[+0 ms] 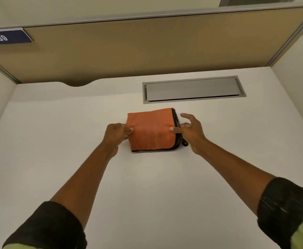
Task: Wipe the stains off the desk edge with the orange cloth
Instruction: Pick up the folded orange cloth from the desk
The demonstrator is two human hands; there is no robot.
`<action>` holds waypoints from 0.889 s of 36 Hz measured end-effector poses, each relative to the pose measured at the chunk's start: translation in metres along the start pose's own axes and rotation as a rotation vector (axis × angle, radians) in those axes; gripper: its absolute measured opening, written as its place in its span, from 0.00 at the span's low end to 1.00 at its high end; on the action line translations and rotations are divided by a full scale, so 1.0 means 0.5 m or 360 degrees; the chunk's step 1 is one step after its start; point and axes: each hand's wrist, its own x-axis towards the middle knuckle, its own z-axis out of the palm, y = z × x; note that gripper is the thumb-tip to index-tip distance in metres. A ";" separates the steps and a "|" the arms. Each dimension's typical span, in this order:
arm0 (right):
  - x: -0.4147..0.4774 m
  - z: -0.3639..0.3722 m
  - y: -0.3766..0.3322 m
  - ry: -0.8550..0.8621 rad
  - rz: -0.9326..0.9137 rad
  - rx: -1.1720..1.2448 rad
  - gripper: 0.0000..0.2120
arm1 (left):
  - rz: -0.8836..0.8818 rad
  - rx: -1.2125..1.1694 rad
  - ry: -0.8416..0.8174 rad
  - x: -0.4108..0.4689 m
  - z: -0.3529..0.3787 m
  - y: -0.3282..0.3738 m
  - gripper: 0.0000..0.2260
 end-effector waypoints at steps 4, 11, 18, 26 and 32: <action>-0.066 -0.102 0.026 -0.0128 -0.0220 -0.0134 0.36 | 0.0074 -0.0037 -0.0146 -0.047 0.059 -0.005 0.03; -0.196 -0.273 0.088 -0.0047 -0.0300 -0.0305 0.28 | 0.0180 0.0118 -0.0302 -0.149 0.184 -0.016 0.22; -0.334 -0.424 0.181 0.0369 -0.0477 -0.0759 0.22 | 0.0690 0.0752 -0.0562 -0.275 0.315 -0.030 0.29; -0.480 -0.561 0.300 0.0714 -0.0567 -0.0941 0.18 | 0.1226 0.1233 -0.0516 -0.391 0.493 -0.062 0.12; -0.563 -0.644 0.344 0.0972 -0.0893 -0.1074 0.17 | 0.1604 0.1257 -0.0485 -0.453 0.608 -0.101 0.13</action>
